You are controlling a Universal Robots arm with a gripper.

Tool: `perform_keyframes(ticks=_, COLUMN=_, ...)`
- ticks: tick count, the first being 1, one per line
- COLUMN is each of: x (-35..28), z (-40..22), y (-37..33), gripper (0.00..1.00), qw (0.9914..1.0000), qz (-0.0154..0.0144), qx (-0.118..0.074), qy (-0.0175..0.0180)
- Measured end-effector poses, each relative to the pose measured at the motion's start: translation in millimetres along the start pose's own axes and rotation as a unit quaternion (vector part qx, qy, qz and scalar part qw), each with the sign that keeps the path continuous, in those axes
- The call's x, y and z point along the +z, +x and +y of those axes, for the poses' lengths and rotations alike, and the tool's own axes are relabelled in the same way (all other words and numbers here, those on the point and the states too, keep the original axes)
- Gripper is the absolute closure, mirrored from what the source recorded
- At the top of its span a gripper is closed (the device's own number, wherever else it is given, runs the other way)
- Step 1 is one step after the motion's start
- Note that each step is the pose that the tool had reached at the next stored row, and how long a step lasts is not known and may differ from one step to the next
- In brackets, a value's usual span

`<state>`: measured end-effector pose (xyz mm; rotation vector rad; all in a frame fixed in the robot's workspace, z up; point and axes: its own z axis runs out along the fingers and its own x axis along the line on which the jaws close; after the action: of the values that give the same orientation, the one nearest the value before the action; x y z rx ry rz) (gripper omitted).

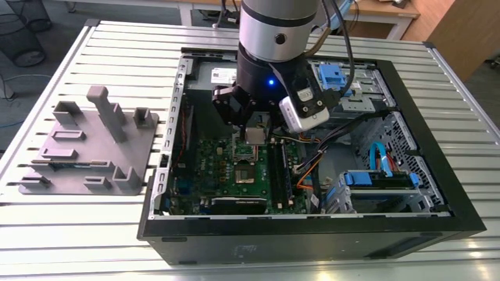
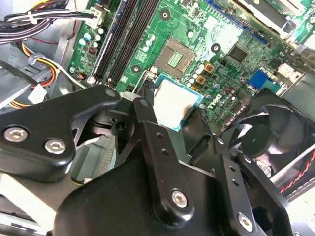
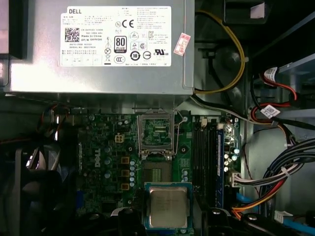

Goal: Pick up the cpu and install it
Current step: 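Place the cpu into insertion slot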

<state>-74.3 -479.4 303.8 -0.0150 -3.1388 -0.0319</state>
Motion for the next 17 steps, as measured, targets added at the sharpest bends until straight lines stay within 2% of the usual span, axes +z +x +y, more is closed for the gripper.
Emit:
perform_keyframes(ticks=12, x=0.2, z=-0.4, y=0.0, gripper=0.53, qw=1.0, qz=0.0, qx=0.0, qy=-0.0001)
perform_keyframes(ticks=17, x=1.7, z=-7.3, y=-0.1, gripper=0.53, qw=1.0, qz=0.0, qx=0.0, qy=-0.0001)
